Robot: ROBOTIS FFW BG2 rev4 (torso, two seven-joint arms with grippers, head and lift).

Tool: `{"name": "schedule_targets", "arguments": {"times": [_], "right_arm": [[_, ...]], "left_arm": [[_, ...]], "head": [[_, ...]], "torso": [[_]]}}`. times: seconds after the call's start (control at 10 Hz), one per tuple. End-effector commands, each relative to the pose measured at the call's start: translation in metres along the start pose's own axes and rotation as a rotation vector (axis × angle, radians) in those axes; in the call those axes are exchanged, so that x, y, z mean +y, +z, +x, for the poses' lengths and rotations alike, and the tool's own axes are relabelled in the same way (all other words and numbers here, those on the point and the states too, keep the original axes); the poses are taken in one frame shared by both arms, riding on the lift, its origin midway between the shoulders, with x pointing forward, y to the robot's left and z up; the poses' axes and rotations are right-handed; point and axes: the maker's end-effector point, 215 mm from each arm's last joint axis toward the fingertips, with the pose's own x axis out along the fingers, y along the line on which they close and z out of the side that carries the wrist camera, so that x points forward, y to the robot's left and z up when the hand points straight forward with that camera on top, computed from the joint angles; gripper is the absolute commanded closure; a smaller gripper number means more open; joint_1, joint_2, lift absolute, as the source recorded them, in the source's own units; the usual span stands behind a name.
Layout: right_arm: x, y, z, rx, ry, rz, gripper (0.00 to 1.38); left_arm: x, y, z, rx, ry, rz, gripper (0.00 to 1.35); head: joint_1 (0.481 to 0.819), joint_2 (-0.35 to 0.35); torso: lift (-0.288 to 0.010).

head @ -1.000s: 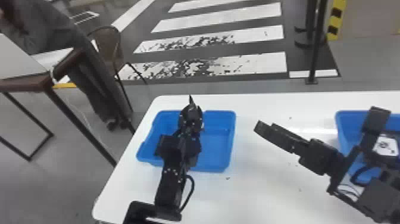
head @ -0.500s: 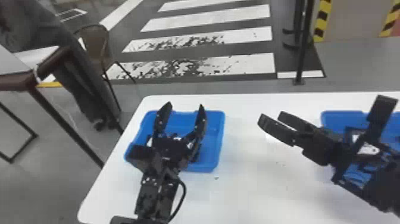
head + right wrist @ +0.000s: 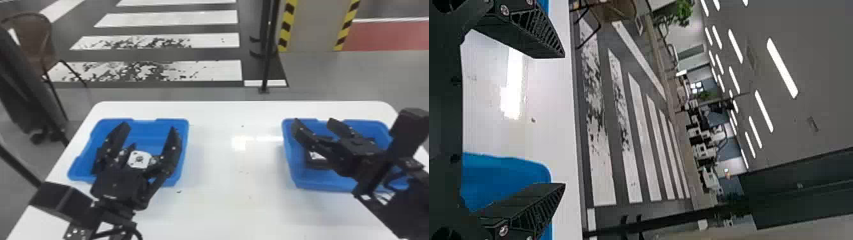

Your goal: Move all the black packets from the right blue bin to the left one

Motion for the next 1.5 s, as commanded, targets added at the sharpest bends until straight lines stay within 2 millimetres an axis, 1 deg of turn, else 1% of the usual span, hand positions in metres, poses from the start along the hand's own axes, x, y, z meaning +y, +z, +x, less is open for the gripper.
{"name": "schedule_targets", "arguments": {"times": [0.0,0.1,0.2,0.3,0.4,0.5,0.6,0.7,0.8,1.1,1.3,1.4], "right_arm": [[-0.024,-0.005,-0.016,0.044,-0.108,-0.049,0.11],[-0.057,-0.024,-0.013,0.101,-0.173,-0.055,0.11],[-0.089,-0.041,-0.017,0.156,-0.243,-0.07,0.11],[-0.109,-0.056,-0.017,0.209,-0.294,-0.073,0.11],[-0.128,-0.072,-0.018,0.264,-0.333,-0.071,0.11],[-0.136,-0.076,-0.011,0.278,-0.34,-0.058,0.11],[-0.143,-0.079,-0.006,0.29,-0.348,-0.049,0.11],[-0.145,-0.084,0.002,0.3,-0.34,-0.028,0.11],[-0.143,-0.089,0.009,0.312,-0.326,-0.023,0.11],[-0.143,-0.113,0.026,0.367,-0.302,0.008,0.11],[-0.133,-0.119,0.034,0.381,-0.279,0.006,0.11],[-0.133,-0.125,0.037,0.397,-0.275,0.013,0.12]], "left_arm": [[0.017,-0.001,-0.004,0.012,0.027,0.015,0.12],[0.021,0.005,-0.005,-0.008,0.037,0.027,0.12],[0.019,0.006,-0.004,-0.01,0.034,0.024,0.12],[0.02,0.005,-0.005,-0.006,0.032,0.022,0.12],[0.02,0.003,-0.005,0.001,0.028,0.021,0.12],[0.018,0.003,-0.004,-0.001,0.02,0.023,0.12],[0.016,0.0,-0.003,0.007,0.015,0.022,0.12],[0.016,0.0,-0.002,0.007,0.013,0.024,0.12],[0.017,0.001,-0.002,0.008,0.012,0.026,0.12],[0.015,-0.002,-0.002,0.014,0.005,0.031,0.12],[0.014,-0.004,-0.002,0.021,0.003,0.031,0.12],[0.014,-0.004,-0.002,0.021,0.001,0.031,0.12]], "head": [[0.695,0.024],[0.695,0.007],[0.695,-0.008],[0.695,-0.022],[0.695,-0.053],[0.695,-0.076],[0.695,-0.091],[0.695,-0.099],[0.695,-0.101],[0.695,-0.087],[0.695,-0.08],[0.695,-0.074]], "torso": [[-0.14],[-0.14],[-0.14],[-0.14],[-0.14],[-0.14],[-0.14],[-0.14],[-0.14],[-0.14],[-0.14],[-0.14]]}}
